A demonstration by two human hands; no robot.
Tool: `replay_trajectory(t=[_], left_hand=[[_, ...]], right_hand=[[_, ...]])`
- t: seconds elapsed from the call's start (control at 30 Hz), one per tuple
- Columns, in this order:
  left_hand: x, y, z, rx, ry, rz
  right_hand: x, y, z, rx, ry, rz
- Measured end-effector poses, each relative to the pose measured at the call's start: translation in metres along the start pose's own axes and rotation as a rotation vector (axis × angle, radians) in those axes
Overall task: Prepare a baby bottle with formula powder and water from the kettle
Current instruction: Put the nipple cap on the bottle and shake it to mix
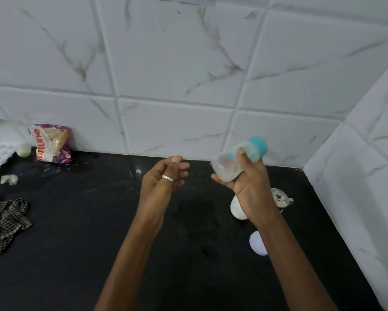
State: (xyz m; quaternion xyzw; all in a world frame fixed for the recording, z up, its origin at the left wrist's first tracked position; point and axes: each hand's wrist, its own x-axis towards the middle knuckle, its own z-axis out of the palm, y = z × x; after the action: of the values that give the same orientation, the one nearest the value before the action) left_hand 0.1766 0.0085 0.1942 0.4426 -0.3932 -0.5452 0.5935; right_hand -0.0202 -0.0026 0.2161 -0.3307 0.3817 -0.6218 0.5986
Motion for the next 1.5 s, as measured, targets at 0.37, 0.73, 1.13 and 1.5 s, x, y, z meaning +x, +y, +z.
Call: replay_trajectory(t=[0.37,0.73,1.13,1.5], left_hand=[[0.0,0.001,0.003,-0.003,0.008,-0.005],[0.001,0.003,0.005,-0.012,0.007,-0.011],[0.0,0.002,0.007,0.016,0.005,-0.009],[-0.001,0.005,0.006,0.023,0.008,-0.004]], right_hand=[[0.002,0.007,-0.005,-0.204,-0.061,0.022],[0.0,0.009,-0.003,-0.223,-0.084,0.028],[0.0,0.007,0.001,-0.286,-0.15,0.031],[0.001,0.002,0.0,-0.217,-0.131,0.022]])
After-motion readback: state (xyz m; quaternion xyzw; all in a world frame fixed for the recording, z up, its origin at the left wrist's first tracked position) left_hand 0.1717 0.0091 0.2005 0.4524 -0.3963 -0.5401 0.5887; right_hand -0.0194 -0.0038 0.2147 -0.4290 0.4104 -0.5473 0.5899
